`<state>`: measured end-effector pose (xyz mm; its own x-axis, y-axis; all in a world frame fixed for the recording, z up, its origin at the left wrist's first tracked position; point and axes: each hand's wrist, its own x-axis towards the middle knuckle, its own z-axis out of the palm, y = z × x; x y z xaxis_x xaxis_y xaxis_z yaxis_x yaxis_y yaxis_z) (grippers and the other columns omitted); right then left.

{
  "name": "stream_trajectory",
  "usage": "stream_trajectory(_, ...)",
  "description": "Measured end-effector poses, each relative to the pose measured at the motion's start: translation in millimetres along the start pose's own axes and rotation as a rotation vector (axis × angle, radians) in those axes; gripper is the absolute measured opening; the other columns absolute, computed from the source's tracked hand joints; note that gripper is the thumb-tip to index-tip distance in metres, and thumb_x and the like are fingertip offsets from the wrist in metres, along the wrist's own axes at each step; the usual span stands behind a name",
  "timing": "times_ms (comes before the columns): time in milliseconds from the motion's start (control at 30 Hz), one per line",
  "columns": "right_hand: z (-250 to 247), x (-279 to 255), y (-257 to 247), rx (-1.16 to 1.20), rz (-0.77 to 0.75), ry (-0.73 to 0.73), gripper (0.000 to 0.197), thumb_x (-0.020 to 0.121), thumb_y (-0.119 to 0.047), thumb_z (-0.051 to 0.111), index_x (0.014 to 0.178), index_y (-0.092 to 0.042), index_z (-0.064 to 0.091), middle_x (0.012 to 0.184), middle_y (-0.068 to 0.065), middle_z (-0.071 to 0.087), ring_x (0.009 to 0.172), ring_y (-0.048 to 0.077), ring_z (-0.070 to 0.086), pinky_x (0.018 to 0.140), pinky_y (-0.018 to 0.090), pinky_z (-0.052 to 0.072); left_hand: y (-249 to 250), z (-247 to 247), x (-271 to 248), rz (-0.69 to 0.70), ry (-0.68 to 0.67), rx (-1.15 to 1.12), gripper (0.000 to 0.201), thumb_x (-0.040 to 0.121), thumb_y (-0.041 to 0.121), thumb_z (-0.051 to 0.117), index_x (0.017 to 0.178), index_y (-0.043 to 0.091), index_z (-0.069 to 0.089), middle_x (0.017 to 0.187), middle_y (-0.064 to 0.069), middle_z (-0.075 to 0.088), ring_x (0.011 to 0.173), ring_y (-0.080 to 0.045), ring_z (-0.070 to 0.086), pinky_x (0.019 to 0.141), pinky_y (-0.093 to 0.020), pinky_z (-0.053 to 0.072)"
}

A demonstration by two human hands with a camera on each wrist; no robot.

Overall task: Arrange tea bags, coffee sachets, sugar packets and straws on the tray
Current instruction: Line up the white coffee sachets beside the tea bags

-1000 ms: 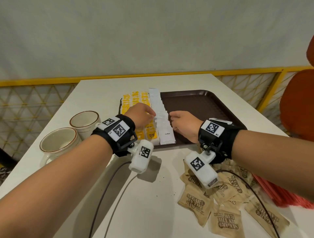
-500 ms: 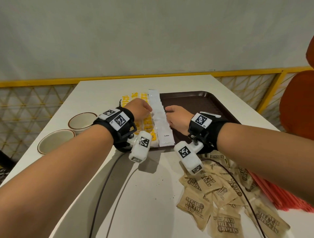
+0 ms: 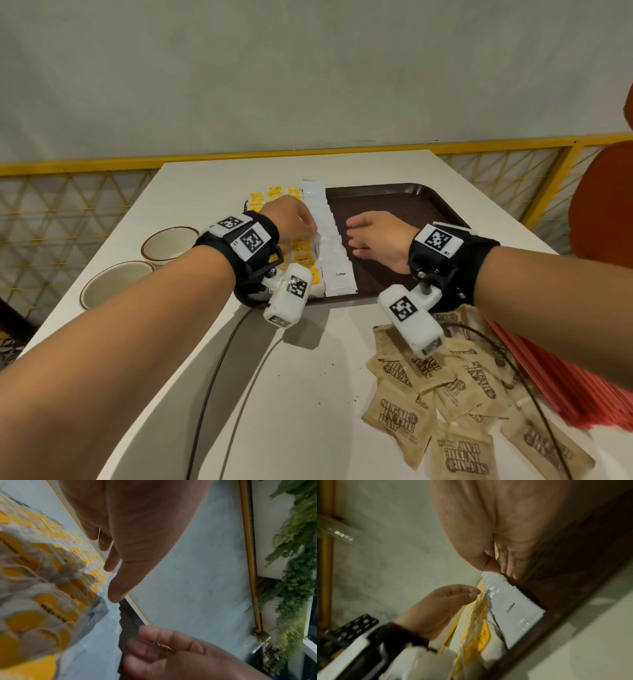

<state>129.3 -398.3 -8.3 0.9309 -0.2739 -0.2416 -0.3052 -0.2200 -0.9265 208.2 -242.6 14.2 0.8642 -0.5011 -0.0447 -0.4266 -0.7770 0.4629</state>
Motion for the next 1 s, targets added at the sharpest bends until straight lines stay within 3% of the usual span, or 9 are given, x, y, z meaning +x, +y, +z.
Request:
stream_trajectory(67,-4,-15,2,-0.118,-0.039,-0.043,0.026,0.088,0.006,0.057,0.112,-0.004,0.061,0.100,0.008,0.060,0.095,0.018,0.059,0.083,0.027,0.054,1,2,3,0.028,-0.012,0.042,0.004,0.085,0.020,0.068,0.087,0.022,0.071,0.109,0.004,0.065,0.105,-0.018,0.059,0.085,-0.027,0.047)
stream_trajectory(167,-5,-25,5,-0.402,-0.097,-0.132,0.021,0.076,-0.005,0.077,0.094,-0.008,0.066,0.083,0.004,0.061,0.075,0.015,0.059,0.076,0.029,0.055,6,4,5,0.063,0.001,0.110,0.005,0.084,0.020,0.069,0.088,0.022,0.071,0.106,0.006,0.064,0.102,-0.016,0.058,0.086,-0.027,0.045)
stream_trajectory(267,0,-25,4,-0.604,-0.117,-0.201,0.027,0.069,-0.014,0.085,0.089,-0.011,0.066,0.076,-0.003,0.058,0.072,0.013,0.056,0.073,0.027,0.050,13,2,5,0.074,0.000,0.164,0.009,0.083,0.023,0.070,0.090,0.019,0.072,0.105,0.004,0.065,0.102,-0.015,0.057,0.088,-0.029,0.045)
stream_trajectory(433,7,-22,4,-0.738,-0.156,-0.203,0.024,0.070,-0.013,0.083,0.078,-0.018,0.061,0.072,-0.007,0.053,0.065,0.010,0.049,0.067,0.024,0.044,13,4,6,0.071,-0.105,0.225,0.017,0.077,0.028,0.077,0.090,0.018,0.076,0.098,0.005,0.069,0.093,-0.012,0.059,0.082,-0.027,0.049)
stream_trajectory(533,8,-21,3,-0.749,-0.162,-0.185,0.025,0.071,-0.013,0.082,0.075,-0.019,0.058,0.072,-0.007,0.052,0.065,0.010,0.049,0.065,0.023,0.043,11,5,6,0.082,-0.135,0.286,0.018,0.077,0.030,0.076,0.092,0.021,0.077,0.099,0.005,0.070,0.095,-0.012,0.060,0.084,-0.027,0.049)
stream_trajectory(667,8,-22,6,-0.770,-0.169,-0.158,0.029,0.071,-0.014,0.082,0.077,-0.017,0.054,0.074,-0.006,0.051,0.065,0.010,0.047,0.062,0.023,0.041,11,8,6,0.117,-0.162,0.360,0.018,0.080,0.032,0.073,0.095,0.023,0.077,0.100,0.005,0.070,0.093,-0.010,0.056,0.078,-0.022,0.045)
stream_trajectory(800,9,-22,7,-0.761,-0.179,-0.143,0.031,0.072,-0.013,0.081,0.078,-0.015,0.051,0.071,-0.005,0.049,0.062,0.010,0.045,0.060,0.023,0.039,12,13,7,0.099,-0.163,0.396,0.021,0.081,0.035,0.071,0.098,0.023,0.076,0.100,0.004,0.069,0.105,-0.015,0.054,0.091,-0.029,0.048)
stream_trajectory(1000,10,-21,10,-0.741,-0.188,-0.108,0.040,0.067,-0.014,0.084,0.092,-0.013,0.053,0.084,0.000,0.053,0.077,0.018,0.052,0.078,0.037,0.049,15,13,5,0.090,-0.154,0.385,0.026,0.087,0.035,0.065,0.104,0.018,0.073,0.105,0.003,0.069,0.104,-0.016,0.059,0.088,-0.025,0.045)
